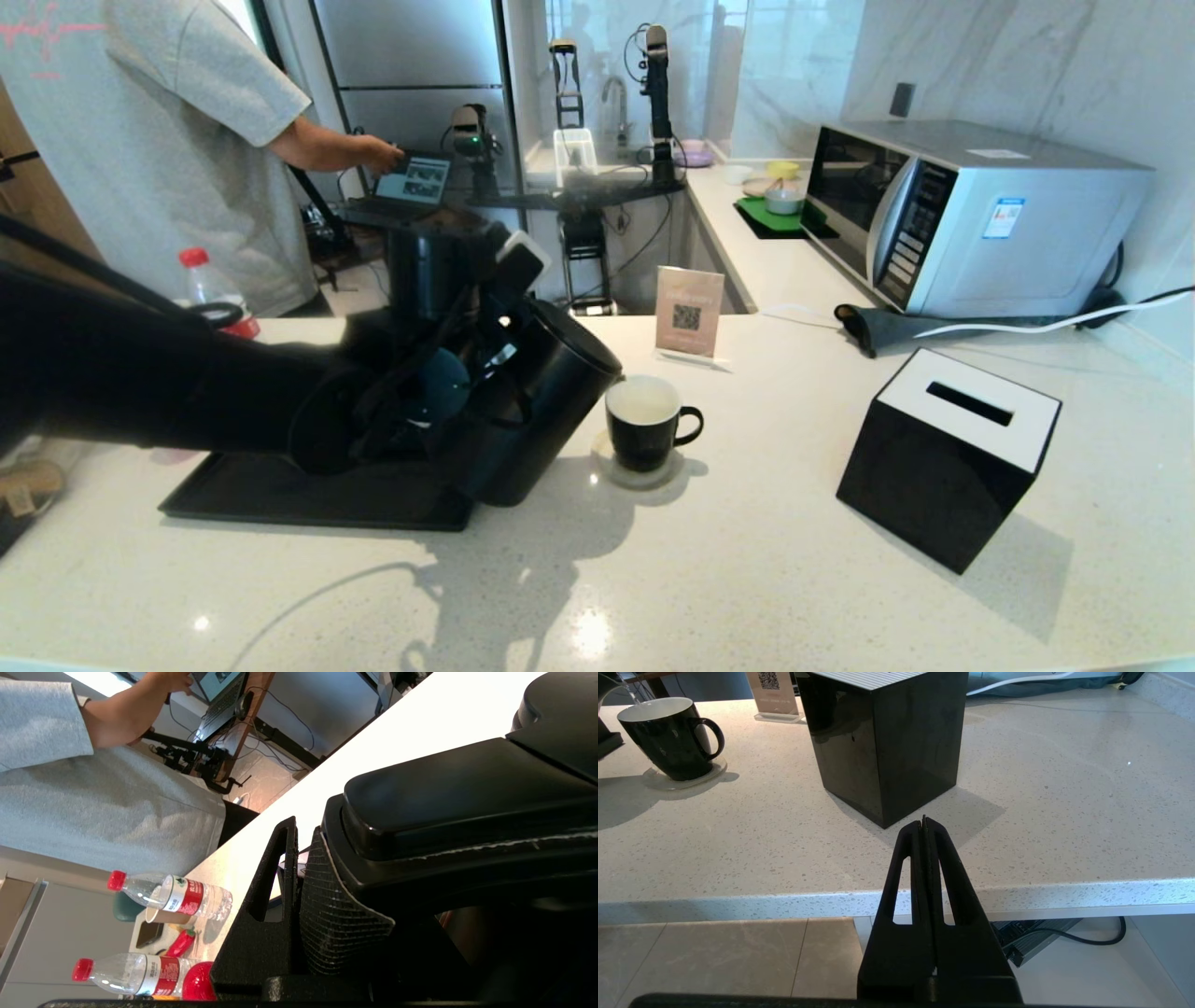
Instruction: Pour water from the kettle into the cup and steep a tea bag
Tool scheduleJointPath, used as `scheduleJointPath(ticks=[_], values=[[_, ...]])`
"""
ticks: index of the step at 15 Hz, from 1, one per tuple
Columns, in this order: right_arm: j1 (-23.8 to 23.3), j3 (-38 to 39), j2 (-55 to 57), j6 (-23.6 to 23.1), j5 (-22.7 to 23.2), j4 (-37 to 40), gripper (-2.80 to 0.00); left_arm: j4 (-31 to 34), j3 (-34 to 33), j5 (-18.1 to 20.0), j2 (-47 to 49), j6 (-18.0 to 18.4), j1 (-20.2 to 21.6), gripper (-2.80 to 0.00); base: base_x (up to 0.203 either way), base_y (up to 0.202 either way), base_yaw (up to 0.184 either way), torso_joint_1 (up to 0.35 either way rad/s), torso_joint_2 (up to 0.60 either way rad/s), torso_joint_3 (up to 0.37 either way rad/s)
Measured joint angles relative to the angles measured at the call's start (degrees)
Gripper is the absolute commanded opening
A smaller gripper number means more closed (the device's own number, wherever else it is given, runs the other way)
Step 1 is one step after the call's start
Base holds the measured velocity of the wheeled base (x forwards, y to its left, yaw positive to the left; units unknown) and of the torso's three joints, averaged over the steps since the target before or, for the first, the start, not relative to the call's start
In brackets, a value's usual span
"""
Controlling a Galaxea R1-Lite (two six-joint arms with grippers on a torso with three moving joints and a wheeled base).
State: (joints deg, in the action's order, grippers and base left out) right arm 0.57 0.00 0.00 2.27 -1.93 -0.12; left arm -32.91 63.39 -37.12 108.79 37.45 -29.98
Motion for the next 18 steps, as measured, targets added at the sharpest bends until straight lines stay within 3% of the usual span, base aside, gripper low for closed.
scheduleJointPath(ticks=[18], values=[[0.0,0.0,0.0,0.02,-0.01,0.01,-2.8,1.77,1.16,0.07,0.2,0.67,-0.32,-2.8,0.0,0.0,0.0,0.0,0.0,0.0]])
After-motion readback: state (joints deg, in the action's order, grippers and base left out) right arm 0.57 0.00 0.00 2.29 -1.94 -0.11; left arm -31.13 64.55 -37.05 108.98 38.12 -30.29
